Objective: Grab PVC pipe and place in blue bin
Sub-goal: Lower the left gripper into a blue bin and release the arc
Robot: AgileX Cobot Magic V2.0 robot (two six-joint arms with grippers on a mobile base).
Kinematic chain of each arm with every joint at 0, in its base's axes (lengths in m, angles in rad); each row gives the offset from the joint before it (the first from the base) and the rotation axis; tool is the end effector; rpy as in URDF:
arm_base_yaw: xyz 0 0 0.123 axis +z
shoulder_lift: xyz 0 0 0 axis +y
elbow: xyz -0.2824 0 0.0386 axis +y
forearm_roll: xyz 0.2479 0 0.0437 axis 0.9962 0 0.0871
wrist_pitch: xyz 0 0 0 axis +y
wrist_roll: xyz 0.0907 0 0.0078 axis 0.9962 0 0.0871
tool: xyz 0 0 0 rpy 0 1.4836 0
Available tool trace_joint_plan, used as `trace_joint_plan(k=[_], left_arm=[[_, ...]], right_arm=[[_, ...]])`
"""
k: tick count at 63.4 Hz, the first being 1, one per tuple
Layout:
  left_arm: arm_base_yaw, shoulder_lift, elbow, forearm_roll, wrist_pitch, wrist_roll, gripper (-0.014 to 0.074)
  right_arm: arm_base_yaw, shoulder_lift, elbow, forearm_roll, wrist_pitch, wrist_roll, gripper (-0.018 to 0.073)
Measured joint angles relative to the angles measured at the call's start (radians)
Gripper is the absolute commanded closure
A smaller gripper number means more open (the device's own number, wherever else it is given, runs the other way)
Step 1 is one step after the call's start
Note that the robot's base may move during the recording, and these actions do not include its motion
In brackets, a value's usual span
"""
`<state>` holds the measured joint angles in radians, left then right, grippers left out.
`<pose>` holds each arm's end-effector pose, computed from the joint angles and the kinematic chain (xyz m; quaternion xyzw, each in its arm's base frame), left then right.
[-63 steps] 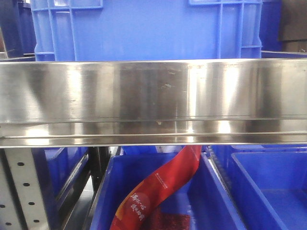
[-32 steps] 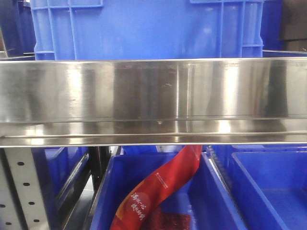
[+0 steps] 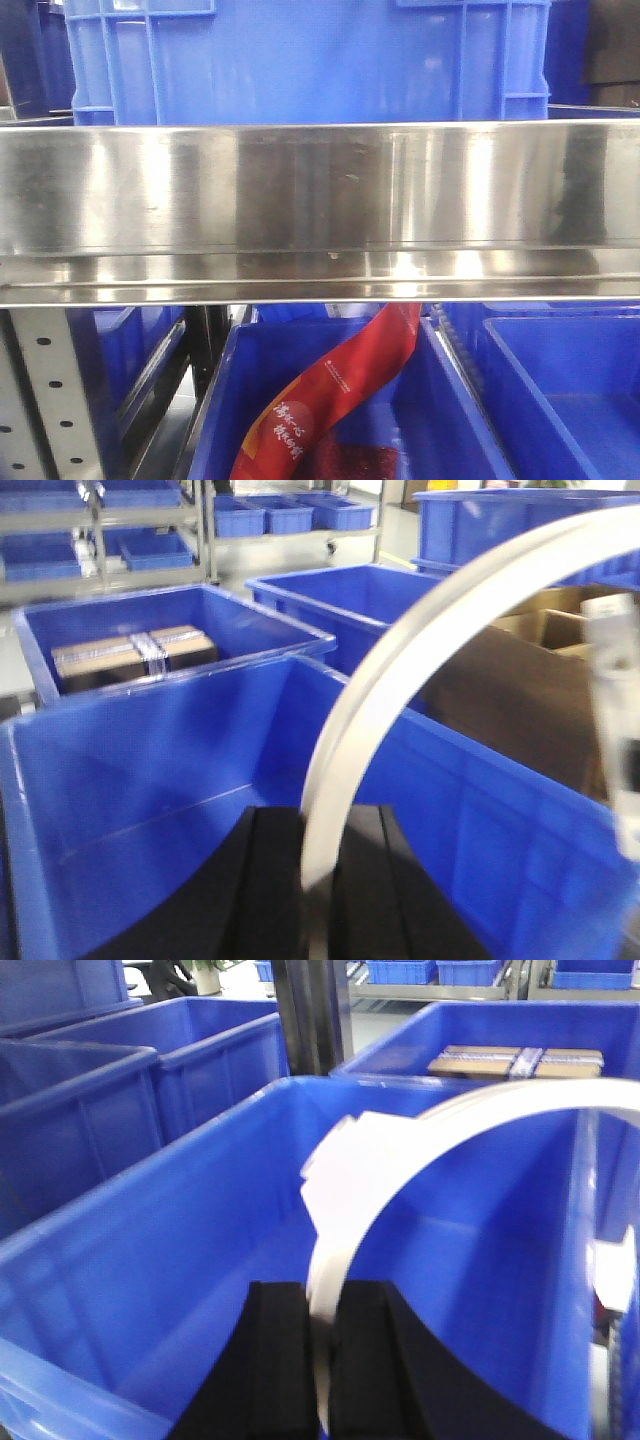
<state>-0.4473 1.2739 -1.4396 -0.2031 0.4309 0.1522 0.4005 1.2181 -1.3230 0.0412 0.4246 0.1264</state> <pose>0.2500 -0.1285 0.4728 0.1838 0.7420 -0.1844 0.6178 0.2473 0.1064 0.4497 -0.0978 0.7781 0.1792 0.5940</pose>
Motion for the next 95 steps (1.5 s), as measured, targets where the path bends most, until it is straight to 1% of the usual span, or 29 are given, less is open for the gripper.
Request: trace_joint_plan(k=[5,12,21,26,29,33,37,38,41,47,52,58,65,68,71,74,75,78,80,82,84,89,95], left_arm=[[0.0,0.067,-0.064,0.011,0.006,-0.043,0.0707],[0.0,0.167,-0.185,0.013,0.042,-0.08,0.0707],[0.0,0.295,-0.335,0.013,0.115,-0.095,0.0707],[-0.002,0.343,-0.367,0.013,0.133,-0.097,0.0707],[-0.002,0.362,-0.371,0.013,0.137,-0.097,0.0706],[-0.002,0.389,-0.374,0.013,0.138,-0.099,0.0686],[-0.002,0.402,-0.375,0.013,0.138,-0.099,0.0634],[-0.002,0.404,-0.375,0.013,0.138,-0.099,0.0617],[-0.002,0.412,-0.375,0.014,0.139,-0.099,0.0559],[-0.002,0.415,-0.377,0.014,0.139,-0.099,0.0405],[-0.002,0.415,-0.378,0.014,0.139,-0.099,0.0296],[-0.002,0.416,-0.379,0.014,0.139,-0.099,0.0232],[-0.002,0.418,-0.379,0.013,0.141,-0.099,0.025],[-0.002,0.418,-0.379,0.011,0.141,-0.099,0.029],[-0.002,0.418,-0.379,0.005,0.143,-0.099,0.0358],[-0.002,0.418,-0.379,-0.01,0.148,-0.101,0.0466],[-0.002,0.418,-0.379,-0.018,0.154,-0.101,0.0517],[-0.002,0.414,-0.379,-0.054,0.176,-0.101,0.0616],[-0.002,0.407,-0.379,-0.069,0.185,-0.101,0.0695],[-0.002,0.402,-0.379,-0.082,0.192,-0.101,0.0707],[-0.002,0.395,-0.379,-0.089,0.194,-0.101,0.0708],[-0.004,0.383,-0.379,-0.1,0.196,-0.101,0.0708],[-0.004,0.381,-0.381,-0.079,0.2,-0.101,0.0708]], right_arm=[[0.0,0.024,-0.037,0.0,0.018,0.0,0.0728],[0.0,0.072,-0.098,-0.002,0.058,0.0,0.0728],[0.0,0.16,-0.185,-0.002,0.109,0.0,0.0728],[0.0,0.197,-0.22,-0.002,0.122,0.0,0.0726],[0.0,0.219,-0.236,-0.004,0.133,0.0,0.0706],[0.0,0.242,-0.255,-0.004,0.148,0.0,0.0635],[0.0,0.258,-0.267,-0.004,0.16,0.0,0.0522],[0.0,0.262,-0.268,-0.004,0.164,0.0,0.0508],[0.0,0.271,-0.272,-0.004,0.166,0.0,0.0406],[0.0,0.287,-0.272,-0.004,0.171,0.0,0.0252],[0.0,0.299,-0.272,-0.004,0.177,0.0,0.0206],[0.0,0.303,-0.272,-0.004,0.18,0.0,0.0211],[0.0,0.303,-0.272,-0.004,0.18,0.0,0.0211],[0.0,0.303,-0.272,-0.004,0.18,0.0,0.0228],[0.0,0.303,-0.272,-0.004,0.18,0.0,0.0282],[0.0,0.303,-0.272,-0.004,0.188,0.0,0.0375],[0.0,0.303,-0.272,-0.004,0.189,0.0,0.0405],[0.0,0.301,-0.272,-0.004,0.2,-0.002,0.0503],[0.0,0.299,-0.272,-0.004,0.207,-0.002,0.0601],[0.0,0.297,-0.272,-0.004,0.214,-0.002,0.0679],[0.0,0.295,-0.272,-0.004,0.217,-0.002,0.073],[0.0,0.293,-0.274,-0.006,0.217,-0.002,0.0727],[0.0,0.293,-0.274,-0.009,0.213,-0.002,0.0727]])
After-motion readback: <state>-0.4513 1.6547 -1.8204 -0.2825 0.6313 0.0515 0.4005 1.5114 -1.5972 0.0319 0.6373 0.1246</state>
